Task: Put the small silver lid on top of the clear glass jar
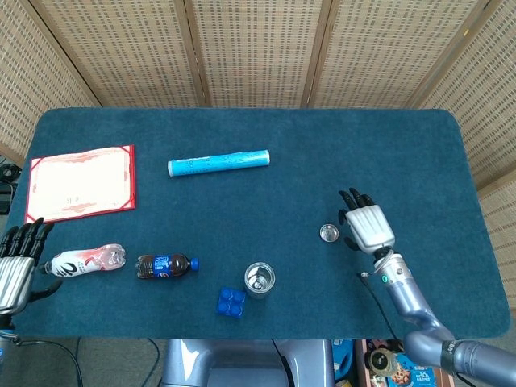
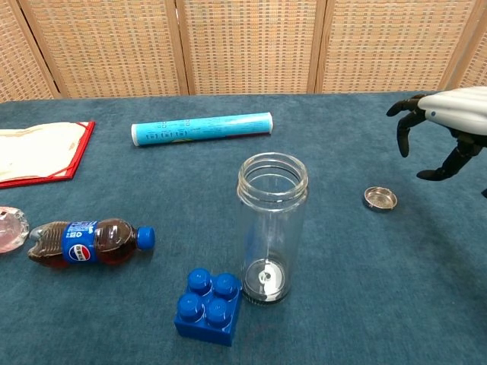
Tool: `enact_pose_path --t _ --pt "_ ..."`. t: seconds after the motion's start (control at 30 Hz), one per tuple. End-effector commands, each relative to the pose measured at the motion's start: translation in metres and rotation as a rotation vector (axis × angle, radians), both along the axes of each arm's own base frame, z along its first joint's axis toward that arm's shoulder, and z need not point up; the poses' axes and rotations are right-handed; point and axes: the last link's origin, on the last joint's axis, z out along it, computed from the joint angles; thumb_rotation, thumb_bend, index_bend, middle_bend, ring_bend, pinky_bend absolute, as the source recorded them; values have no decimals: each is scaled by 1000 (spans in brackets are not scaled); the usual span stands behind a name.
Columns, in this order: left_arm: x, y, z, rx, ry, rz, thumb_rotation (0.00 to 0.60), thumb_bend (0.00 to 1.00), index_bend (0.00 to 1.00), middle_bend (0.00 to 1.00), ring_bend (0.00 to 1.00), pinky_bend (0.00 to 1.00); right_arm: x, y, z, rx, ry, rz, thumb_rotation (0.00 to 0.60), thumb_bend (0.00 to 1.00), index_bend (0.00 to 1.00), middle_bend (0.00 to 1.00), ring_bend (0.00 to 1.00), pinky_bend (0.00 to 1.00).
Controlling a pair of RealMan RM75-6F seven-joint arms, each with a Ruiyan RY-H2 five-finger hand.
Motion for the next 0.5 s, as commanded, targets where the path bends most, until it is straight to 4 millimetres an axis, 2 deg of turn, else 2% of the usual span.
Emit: enact_pose_path --t 0.03,0.5 --pt "0 0 -2 -7 3 1 600 177 0 0 0 0 0 -3 -7 14 6 -7 600 479 506 170 0 220" --pt "-3 5 -8 -29 9 12 600 178 0 0 0 0 7 -20 -38 53 23 -26 600 504 507 171 0 223"
